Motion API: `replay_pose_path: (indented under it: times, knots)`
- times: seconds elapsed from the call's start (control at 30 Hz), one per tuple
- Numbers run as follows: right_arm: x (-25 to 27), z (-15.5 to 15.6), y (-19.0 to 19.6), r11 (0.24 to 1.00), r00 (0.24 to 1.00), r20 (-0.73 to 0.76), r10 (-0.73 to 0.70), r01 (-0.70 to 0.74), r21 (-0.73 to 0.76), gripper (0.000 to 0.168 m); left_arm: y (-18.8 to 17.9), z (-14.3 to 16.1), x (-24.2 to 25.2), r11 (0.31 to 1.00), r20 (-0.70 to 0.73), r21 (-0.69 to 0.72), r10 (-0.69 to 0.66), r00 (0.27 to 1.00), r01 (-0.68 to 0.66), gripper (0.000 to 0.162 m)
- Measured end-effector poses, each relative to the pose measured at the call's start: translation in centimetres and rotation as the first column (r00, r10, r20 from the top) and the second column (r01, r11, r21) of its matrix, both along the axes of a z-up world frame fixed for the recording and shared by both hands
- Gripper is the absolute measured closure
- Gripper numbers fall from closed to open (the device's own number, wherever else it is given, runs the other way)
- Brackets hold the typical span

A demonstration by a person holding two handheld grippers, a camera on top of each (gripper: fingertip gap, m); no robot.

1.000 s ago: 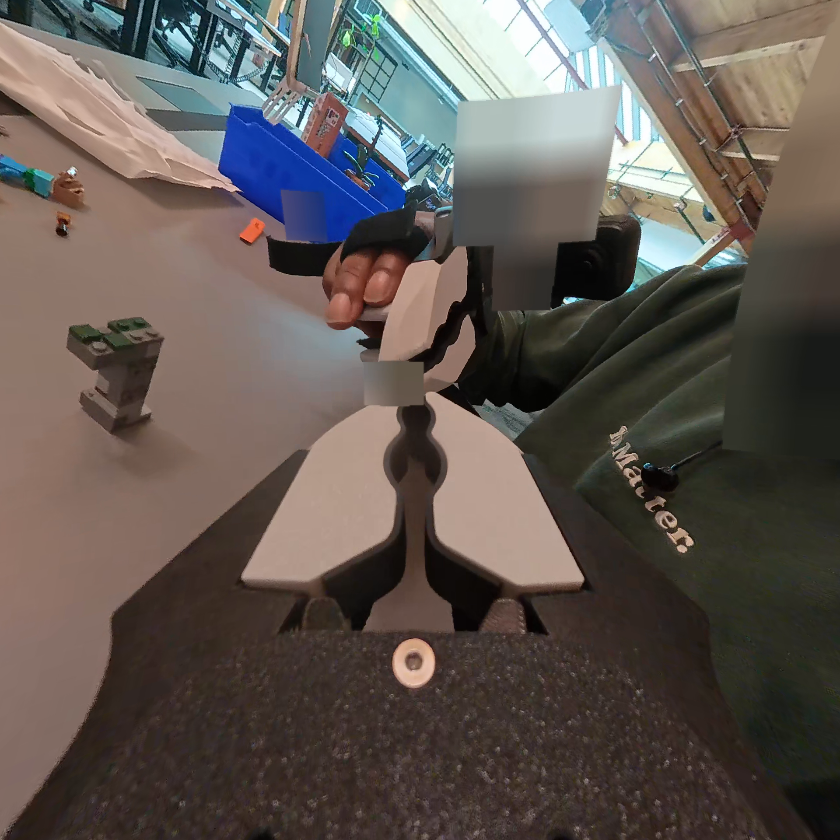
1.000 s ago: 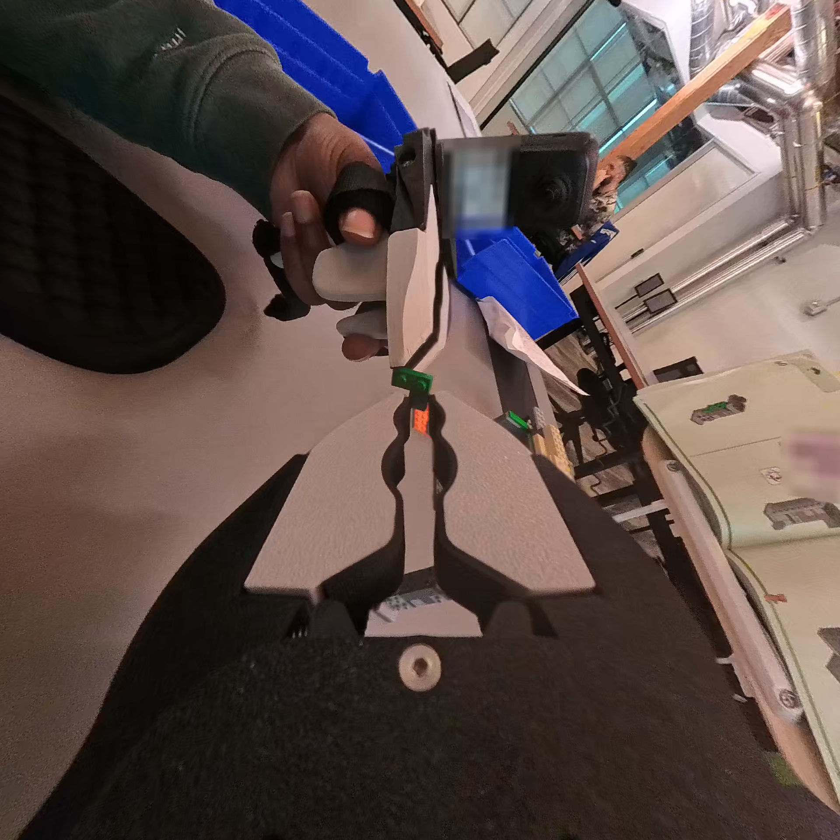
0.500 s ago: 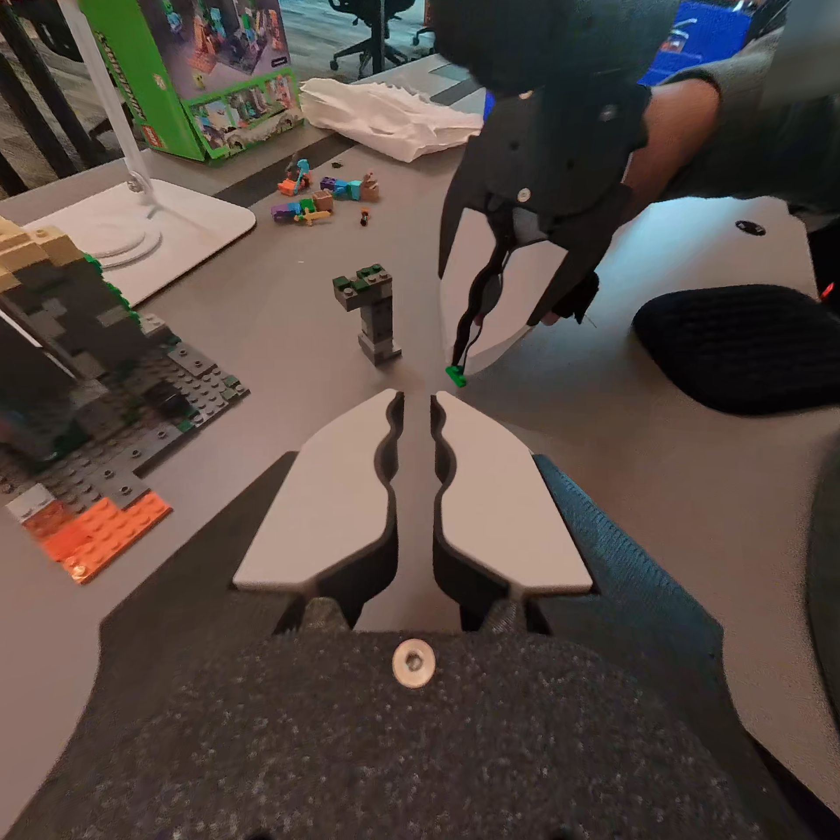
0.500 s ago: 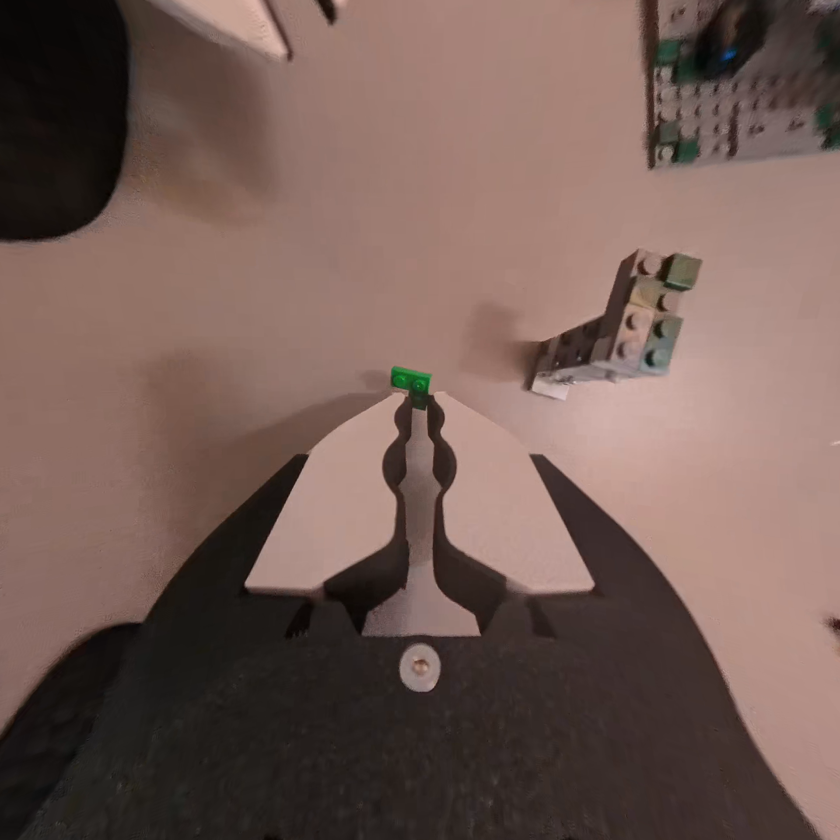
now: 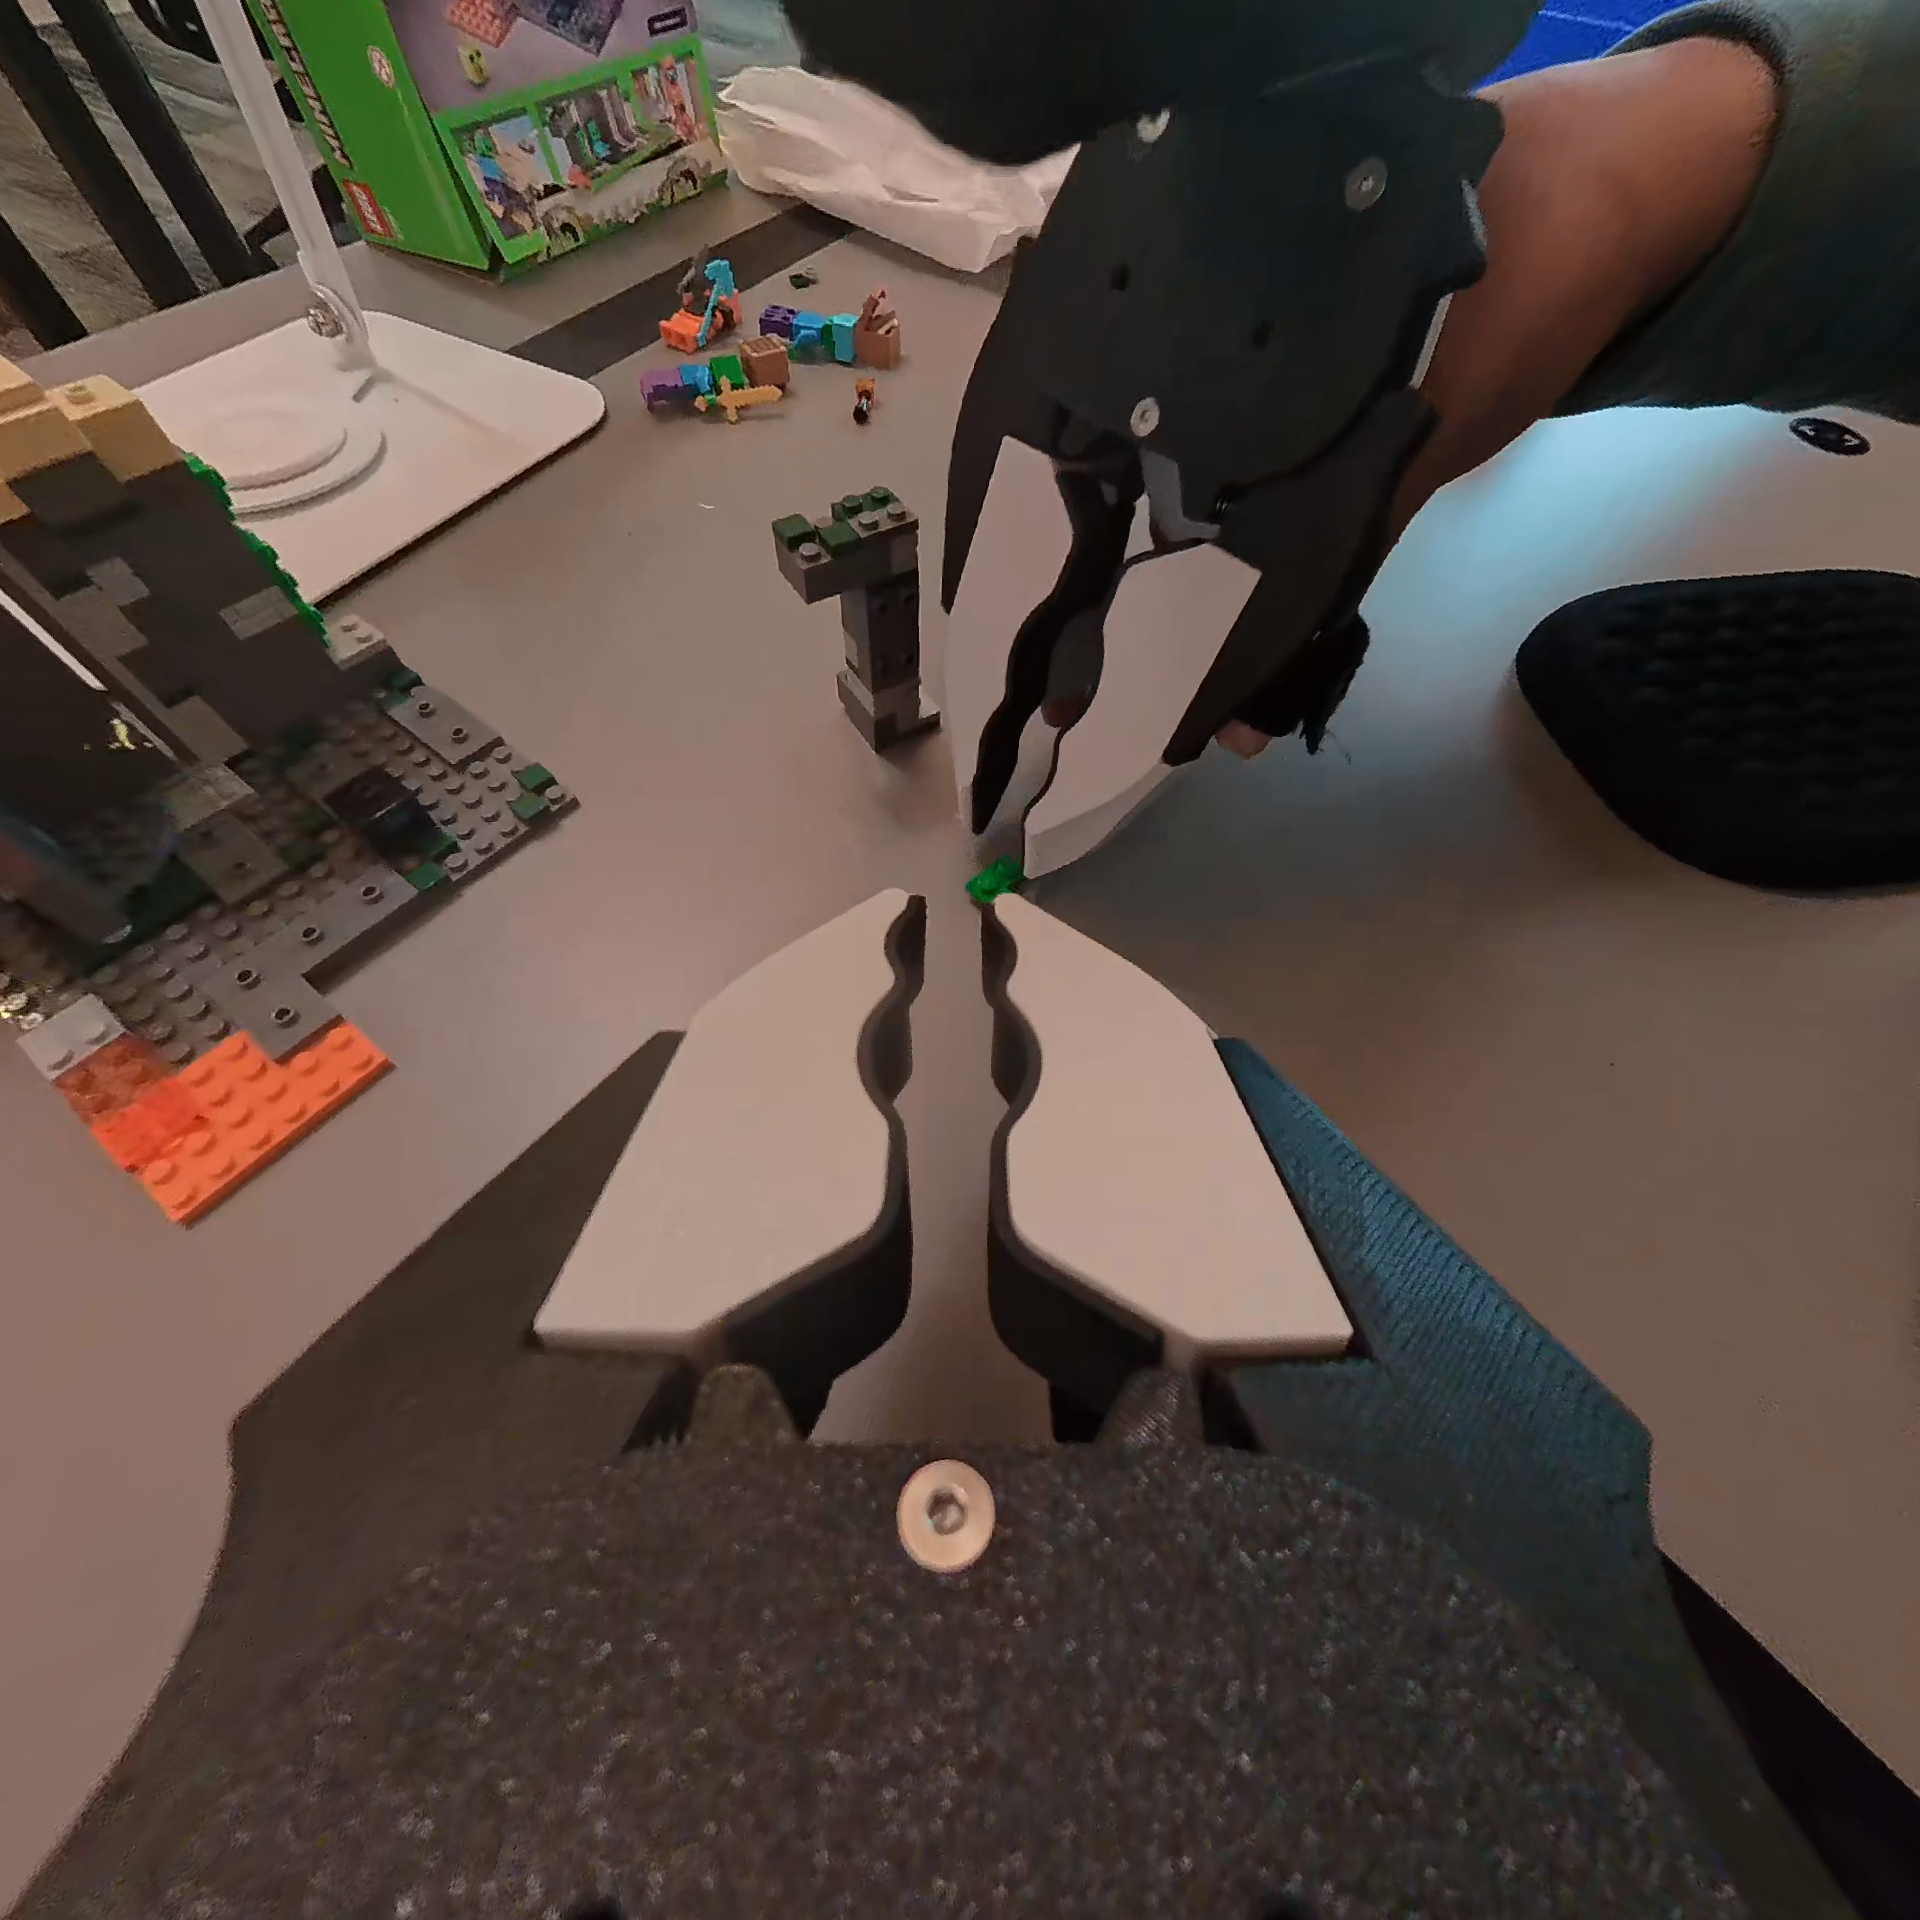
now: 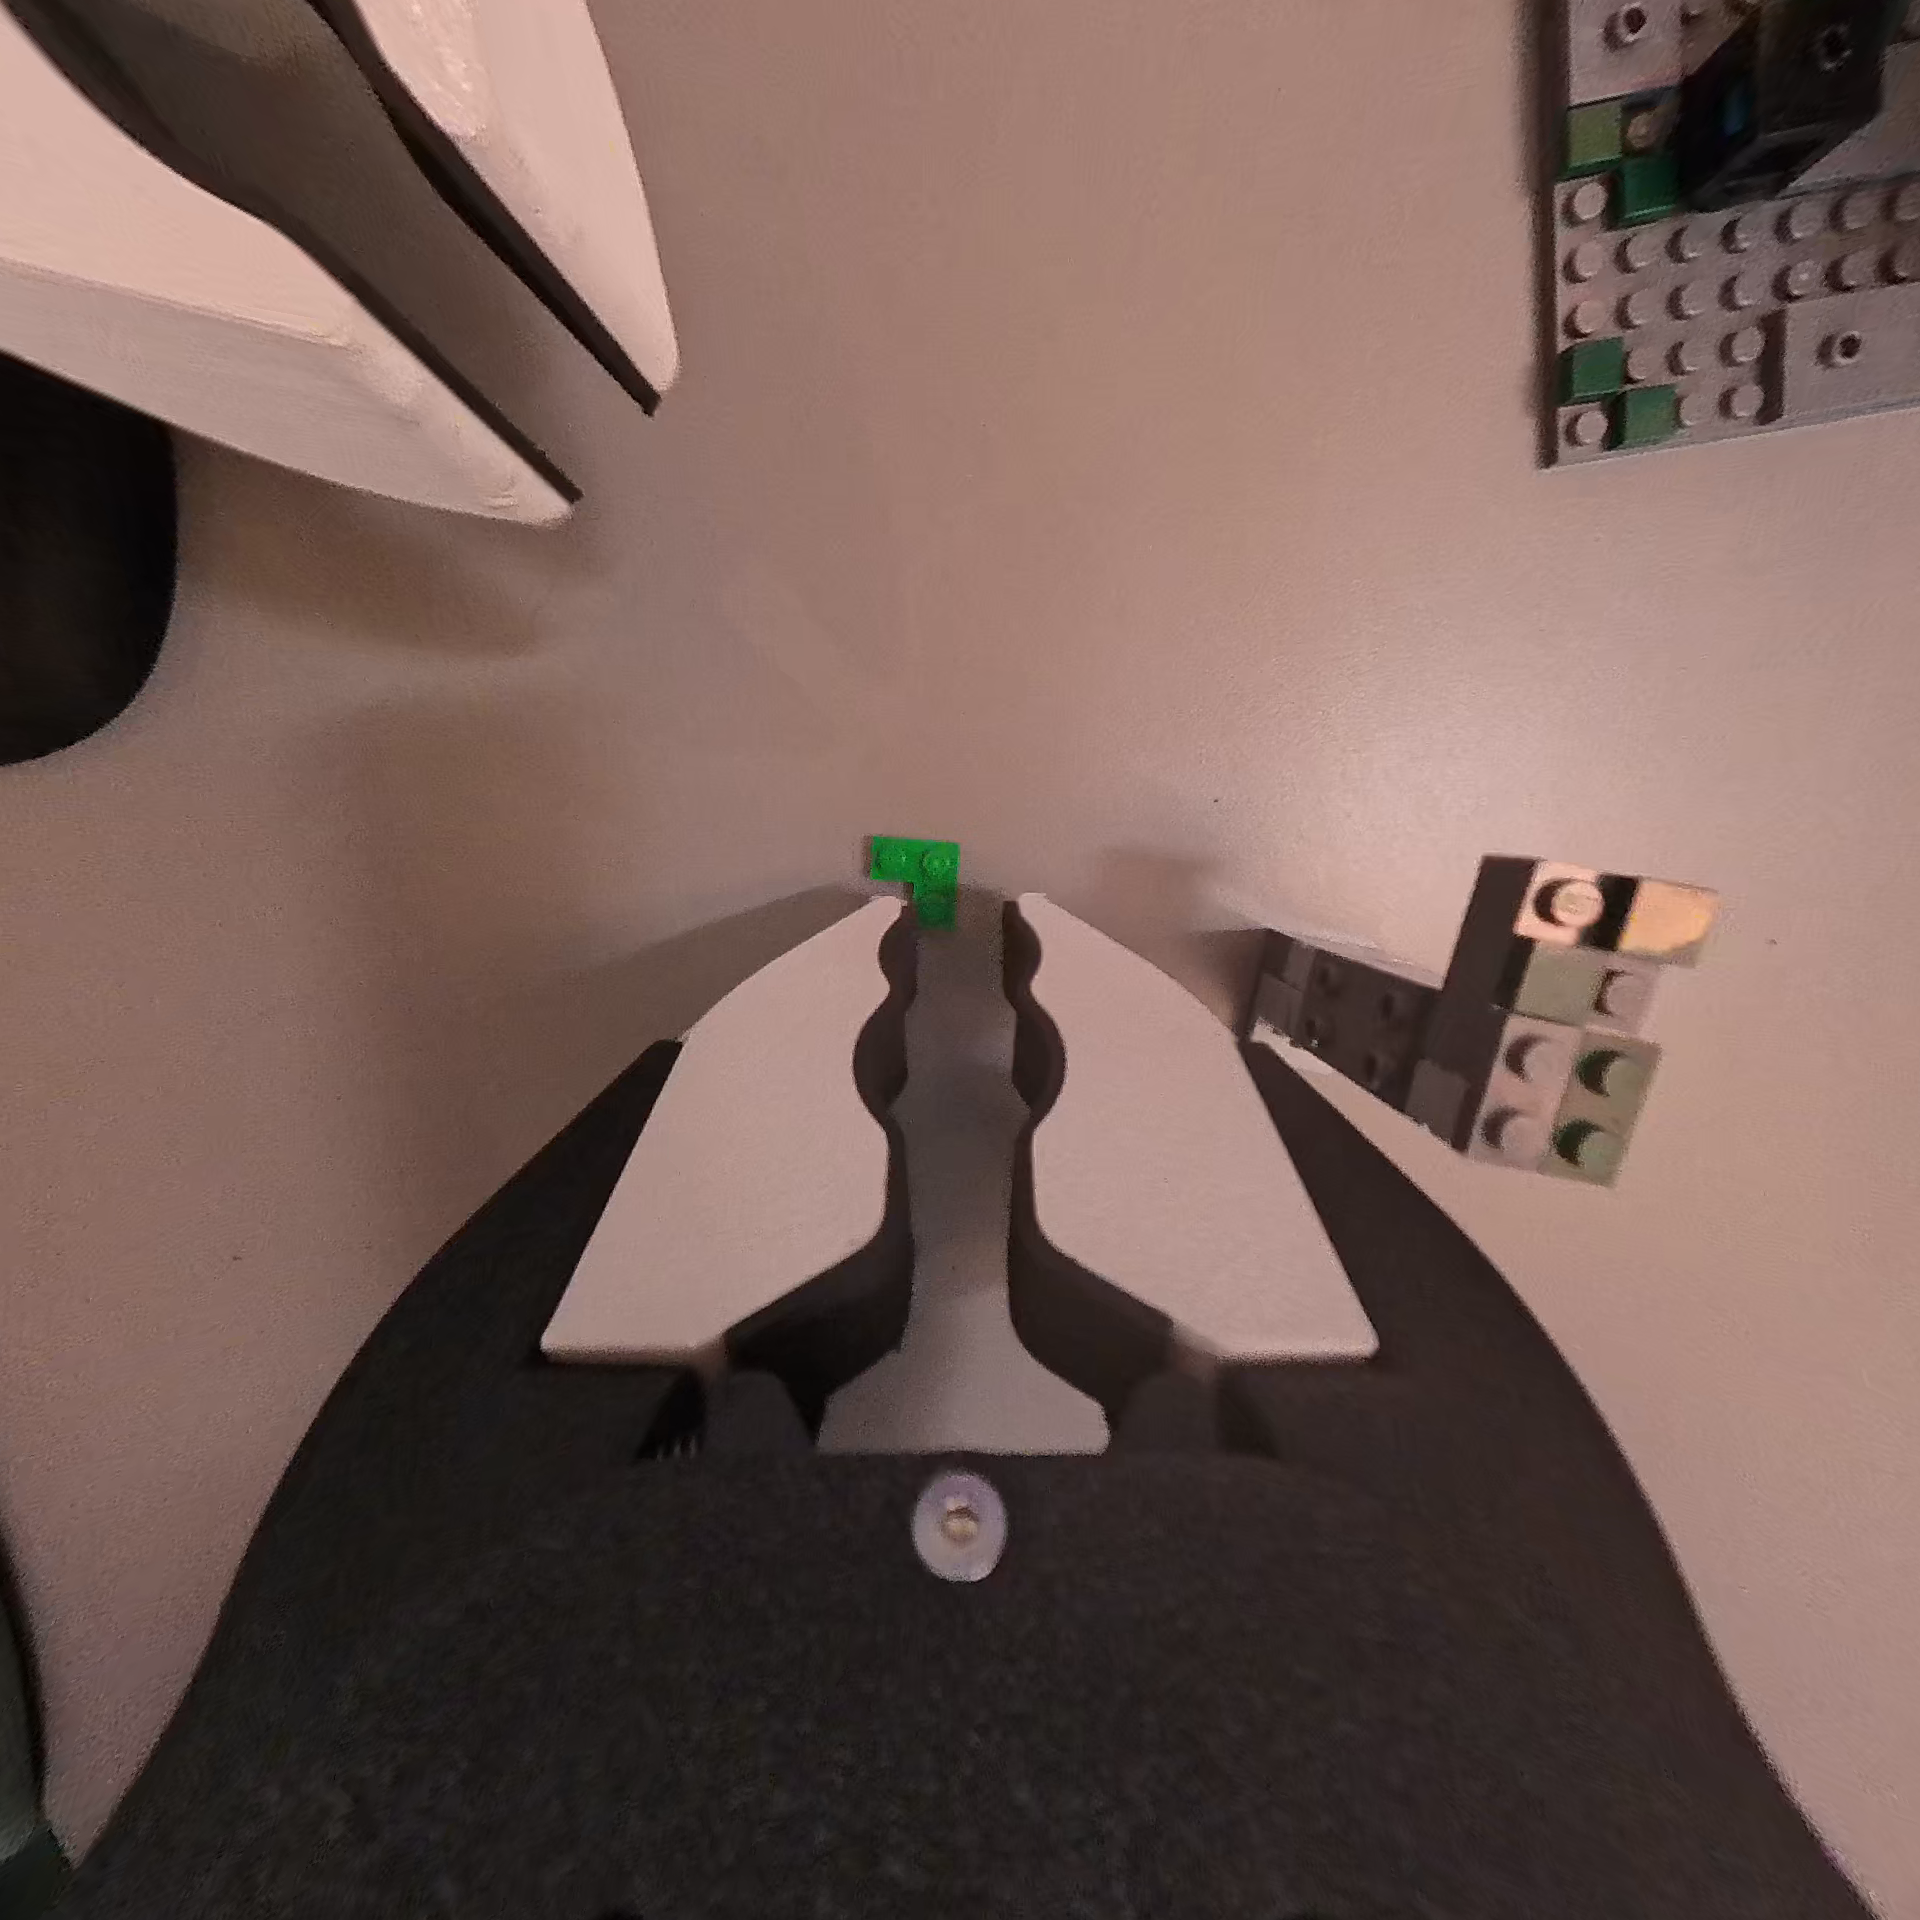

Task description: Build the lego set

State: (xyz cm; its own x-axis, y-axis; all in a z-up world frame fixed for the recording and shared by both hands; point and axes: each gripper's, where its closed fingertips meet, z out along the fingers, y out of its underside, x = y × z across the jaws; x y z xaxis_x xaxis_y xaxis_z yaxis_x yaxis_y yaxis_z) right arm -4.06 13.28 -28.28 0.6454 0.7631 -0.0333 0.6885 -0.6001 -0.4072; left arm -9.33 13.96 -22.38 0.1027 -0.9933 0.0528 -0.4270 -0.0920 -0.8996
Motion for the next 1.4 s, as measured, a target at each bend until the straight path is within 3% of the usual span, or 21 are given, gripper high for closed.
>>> replay_pose_path:
  times: [0.27, 0.4, 0.53, 0.63, 0.7, 0.8, 0.93, 1.0, 1.13, 1.2, 1.4]
  knots:
    - [-0.4, 3.6, 0.5, 0.976, 0.965, -0.257, -0.042, 0.095, 0.194, 0.152, 1.5, 1.3, -0.7, 0.992, 0.026, 0.055, 0.108, 0.994, -0.109, 0.156]
    - [0.0, 5.0, 0.5, 0.937, 0.923, -0.383, -0.028, 0.158, 0.311, 0.153, 3.3, 5.7, -3.8, 0.955, 0.102, 0.106, 0.267, 0.958, -0.277, 0.162]
    - [0.4, 5.0, 0.3, 0.929, 0.894, -0.448, -0.025, 0.186, 0.319, 0.156, 5.7, 10.4, -10.2, 0.875, 0.123, 0.162, 0.441, 0.889, -0.457, 0.162]
    - [0.4, 5.2, 0.1, 0.930, 0.896, -0.444, -0.008, 0.169, 0.326, 0.156, 9.2, 12.8, -17.8, 0.753, 0.083, 0.241, 0.612, 0.786, -0.612, 0.162]
    - [0.3, 5.3, 0.0, 0.928, 0.902, -0.432, 0.004, 0.157, 0.337, 0.156, 12.1, 13.2, -24.1, 0.642, 0.019, 0.300, 0.735, 0.678, -0.705, 0.162]
    - [0.1, 5.5, -0.3, 0.924, 0.907, -0.420, 0.026, 0.139, 0.357, 0.156, 16.0, 10.6, -33.8, 0.529, -0.201, 0.358, 0.848, 0.490, -0.769, 0.162]
    - [-0.2, 5.8, -0.6, 0.919, 0.910, -0.412, 0.050, 0.120, 0.376, 0.156, 18.4, 5.4, -42.8, 0.484, -0.483, 0.365, 0.829, 0.282, -0.795, 0.162]
    - [-0.3, 5.8, -0.8, 0.918, 0.911, -0.409, 0.057, 0.114, 0.381, 0.156, 19.2, 3.2, -45.3, 0.490, -0.574, 0.390, 0.791, 0.210, -0.780, 0.155]
    - [0.0, 5.7, -0.9, 0.917, 0.913, -0.405, 0.054, 0.115, 0.382, 0.156, 20.4, -0.2, -46.8, 0.601, -0.707, 0.410, 0.685, 0.177, -0.687, 0.146]
    - [0.1, 5.7, -1.0, 0.918, 0.913, -0.405, 0.051, 0.117, 0.380, 0.156, 20.8, -1.3, -47.7, 0.655, -0.763, 0.445, 0.634, 0.125, -0.611, 0.144]
    - [0.4, 5.1, -1.2, 0.923, 0.915, -0.400, 0.047, 0.114, 0.368, 0.156, 21.8, -3.7, -48.3, 0.813, -0.867, 0.421, 0.491, 0.085, -0.403, 0.138]
